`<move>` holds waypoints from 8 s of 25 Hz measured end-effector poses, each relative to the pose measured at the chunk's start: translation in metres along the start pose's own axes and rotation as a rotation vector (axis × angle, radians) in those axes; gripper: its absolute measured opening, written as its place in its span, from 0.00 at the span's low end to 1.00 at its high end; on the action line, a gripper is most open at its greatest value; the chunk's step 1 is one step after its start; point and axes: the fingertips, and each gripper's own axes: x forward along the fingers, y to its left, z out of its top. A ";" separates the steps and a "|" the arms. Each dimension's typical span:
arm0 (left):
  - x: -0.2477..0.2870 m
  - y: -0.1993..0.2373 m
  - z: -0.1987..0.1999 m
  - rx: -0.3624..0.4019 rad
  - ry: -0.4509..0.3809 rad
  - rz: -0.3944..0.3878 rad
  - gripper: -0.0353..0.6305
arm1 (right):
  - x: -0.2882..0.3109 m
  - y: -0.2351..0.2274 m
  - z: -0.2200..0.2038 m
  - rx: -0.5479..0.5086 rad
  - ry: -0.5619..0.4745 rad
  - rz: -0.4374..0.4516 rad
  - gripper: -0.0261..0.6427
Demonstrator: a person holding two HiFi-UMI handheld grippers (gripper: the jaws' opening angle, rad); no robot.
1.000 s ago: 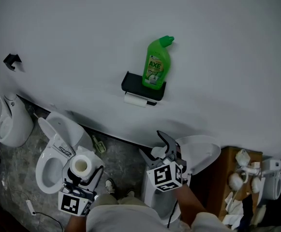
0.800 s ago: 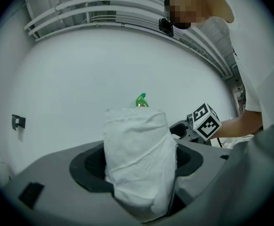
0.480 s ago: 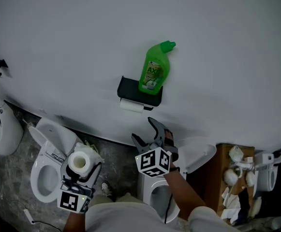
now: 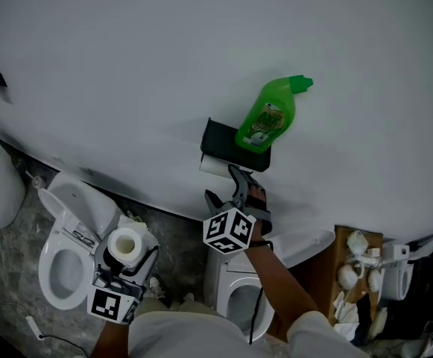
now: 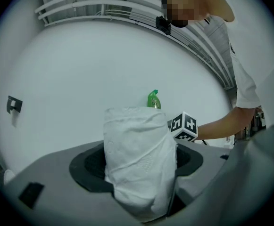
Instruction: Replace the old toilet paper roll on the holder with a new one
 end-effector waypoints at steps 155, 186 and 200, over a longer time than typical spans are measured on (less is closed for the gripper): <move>0.303 -0.110 -0.089 1.601 0.329 -0.113 0.55 | -0.234 -0.030 -0.204 0.457 0.051 -0.308 0.36; 0.268 -0.100 -0.079 1.412 0.377 -0.260 0.61 | -0.239 -0.019 -0.179 0.495 0.075 -0.330 0.36; 0.219 -0.080 -0.055 1.267 0.339 -0.229 0.61 | -0.218 -0.015 -0.131 0.474 0.011 -0.302 0.36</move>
